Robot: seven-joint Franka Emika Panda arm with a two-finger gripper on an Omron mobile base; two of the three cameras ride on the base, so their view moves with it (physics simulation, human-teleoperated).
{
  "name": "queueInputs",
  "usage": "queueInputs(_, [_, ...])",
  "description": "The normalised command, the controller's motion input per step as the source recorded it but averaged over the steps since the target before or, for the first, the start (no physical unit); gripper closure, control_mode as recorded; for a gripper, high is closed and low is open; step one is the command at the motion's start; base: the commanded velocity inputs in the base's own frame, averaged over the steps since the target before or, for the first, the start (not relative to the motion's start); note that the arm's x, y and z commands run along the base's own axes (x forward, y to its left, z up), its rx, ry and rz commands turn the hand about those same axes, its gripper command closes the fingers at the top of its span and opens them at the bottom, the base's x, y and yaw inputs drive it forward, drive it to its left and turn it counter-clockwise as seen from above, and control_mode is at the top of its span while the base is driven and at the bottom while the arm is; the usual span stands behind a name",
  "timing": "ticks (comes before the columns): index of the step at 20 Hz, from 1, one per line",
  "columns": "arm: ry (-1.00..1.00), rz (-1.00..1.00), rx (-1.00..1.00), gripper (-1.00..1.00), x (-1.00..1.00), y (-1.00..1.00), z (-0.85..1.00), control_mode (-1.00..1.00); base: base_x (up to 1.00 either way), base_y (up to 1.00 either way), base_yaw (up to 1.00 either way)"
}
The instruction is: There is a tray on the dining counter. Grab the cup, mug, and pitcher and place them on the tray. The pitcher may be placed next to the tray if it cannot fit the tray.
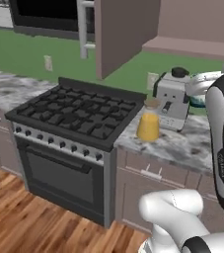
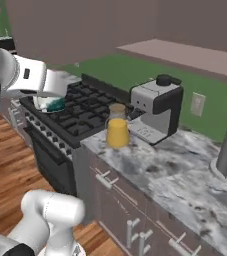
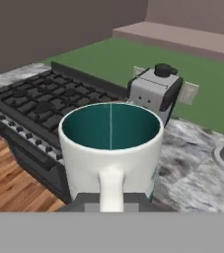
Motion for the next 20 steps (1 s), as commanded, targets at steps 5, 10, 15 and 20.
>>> queueInputs(5, [0.0, 0.0, 0.0, 1.0, 0.0, 0.0, 0.0, 1.0, -0.12, 0.01, 0.78])
queueInputs(10, [0.0, 0.0, 0.0, 1.0, 0.0, 0.0, 0.0, 1.0, -0.05, 0.0, 0.84])
queueInputs(15, [0.0, 0.0, 0.0, 1.0, 0.0, 0.0, 0.0, 1.0, 0.0, 0.0, 0.86])
queueInputs(20, [0.0, 0.0, 0.0, 1.0, 0.0, 0.0, 0.0, 1.0, 0.12, 0.0, 0.65])
